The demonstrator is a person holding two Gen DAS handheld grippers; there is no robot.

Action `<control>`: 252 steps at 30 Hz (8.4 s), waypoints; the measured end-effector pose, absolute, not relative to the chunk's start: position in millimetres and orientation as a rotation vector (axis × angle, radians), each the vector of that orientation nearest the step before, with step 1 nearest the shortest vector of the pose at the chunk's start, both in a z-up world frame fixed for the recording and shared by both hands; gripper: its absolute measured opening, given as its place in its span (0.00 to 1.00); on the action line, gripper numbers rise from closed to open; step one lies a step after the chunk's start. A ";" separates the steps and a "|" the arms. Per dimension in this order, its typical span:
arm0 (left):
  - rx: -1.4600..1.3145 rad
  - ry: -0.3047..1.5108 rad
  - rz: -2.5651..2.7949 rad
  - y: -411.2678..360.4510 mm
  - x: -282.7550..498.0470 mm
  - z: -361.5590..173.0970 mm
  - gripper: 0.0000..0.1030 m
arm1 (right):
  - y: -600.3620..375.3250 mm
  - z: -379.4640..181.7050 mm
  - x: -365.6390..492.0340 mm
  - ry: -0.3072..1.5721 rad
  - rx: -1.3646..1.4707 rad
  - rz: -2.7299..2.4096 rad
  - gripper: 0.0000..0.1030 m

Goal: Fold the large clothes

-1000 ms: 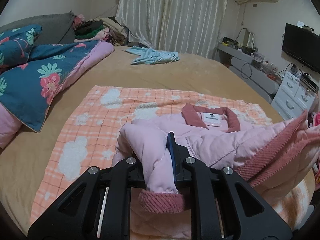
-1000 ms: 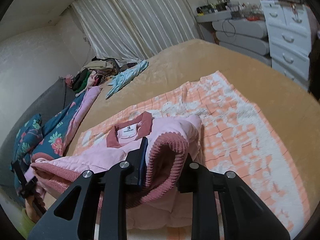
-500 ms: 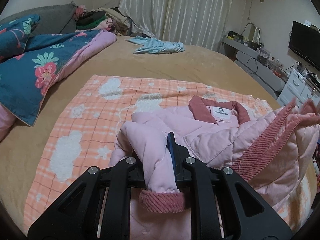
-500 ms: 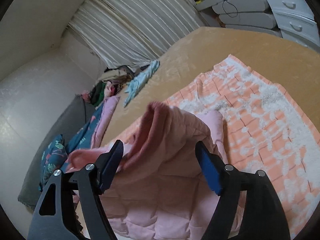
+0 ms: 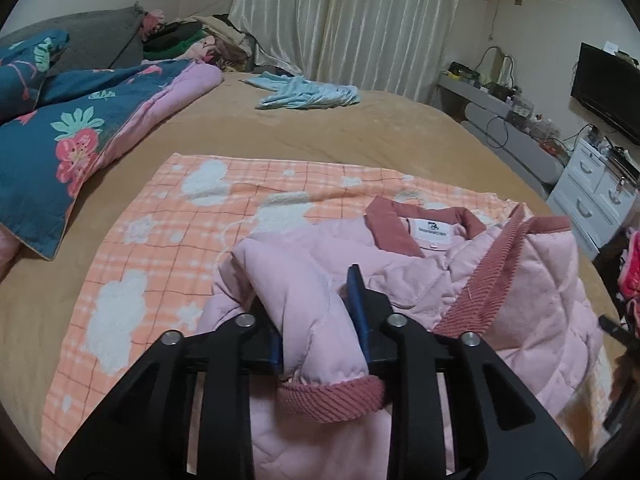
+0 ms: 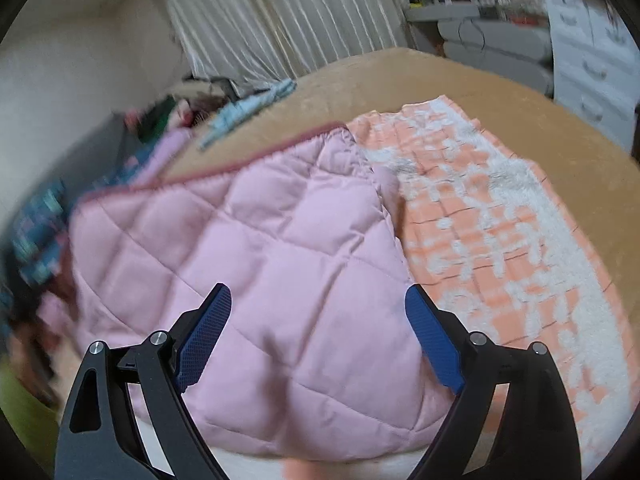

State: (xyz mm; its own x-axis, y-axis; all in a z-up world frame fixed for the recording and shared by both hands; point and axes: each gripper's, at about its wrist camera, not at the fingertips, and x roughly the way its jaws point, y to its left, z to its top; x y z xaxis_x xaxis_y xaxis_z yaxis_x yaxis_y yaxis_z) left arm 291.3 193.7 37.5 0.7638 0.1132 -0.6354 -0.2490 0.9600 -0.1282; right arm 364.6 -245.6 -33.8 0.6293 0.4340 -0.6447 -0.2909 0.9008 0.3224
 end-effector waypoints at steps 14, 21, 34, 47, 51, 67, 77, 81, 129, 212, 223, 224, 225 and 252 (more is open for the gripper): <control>-0.194 0.520 0.157 185.5 258.7 97.0 0.91 | -241.3 -31.9 355.5 0.778 0.119 0.388 0.86; -0.198 0.577 0.240 223.3 234.3 64.3 0.91 | -249.1 -29.2 332.0 0.753 0.074 0.369 0.88; -0.500 0.756 0.106 254.4 206.1 -46.5 0.91 | -241.7 -52.6 340.1 0.793 -0.030 0.355 0.88; -0.298 0.645 0.137 216.4 245.2 7.3 0.17 | -209.7 -18.2 333.6 0.662 -0.192 0.304 0.19; -0.267 0.613 0.174 218.8 268.2 24.6 0.16 | -207.9 4.8 355.7 0.609 -0.136 0.289 0.19; -0.227 0.766 0.249 227.6 322.2 -31.7 0.18 | -180.9 -60.2 421.0 0.785 -0.187 0.195 0.19; -0.255 0.808 0.257 233.0 331.8 -50.4 0.20 | -185.7 -84.0 428.9 0.840 -0.111 0.187 0.30; -0.254 0.809 0.257 232.4 331.8 -51.4 0.20 | -185.3 -85.6 428.8 0.839 -0.109 0.185 0.31; -0.192 0.685 0.231 159.5 190.3 52.2 0.91 | -206.0 43.2 240.6 0.583 0.089 0.353 0.96; -0.560 0.665 0.212 181.0 297.2 -32.5 0.34 | -191.1 -63.8 371.3 0.767 0.271 0.358 0.33; -0.446 0.626 0.191 168.7 268.4 5.6 0.29 | -175.1 -7.2 341.3 0.641 0.083 0.413 0.30; -0.435 0.624 0.188 166.5 264.4 9.4 0.29 | -176.2 -3.1 336.8 0.637 0.076 0.421 0.29; -0.429 0.623 0.185 164.9 260.3 12.7 0.29 | -178.1 0.4 332.0 0.634 0.071 0.424 0.29; -0.394 0.662 0.158 149.0 165.2 17.8 0.30 | -204.5 5.0 236.4 0.669 0.066 0.436 0.29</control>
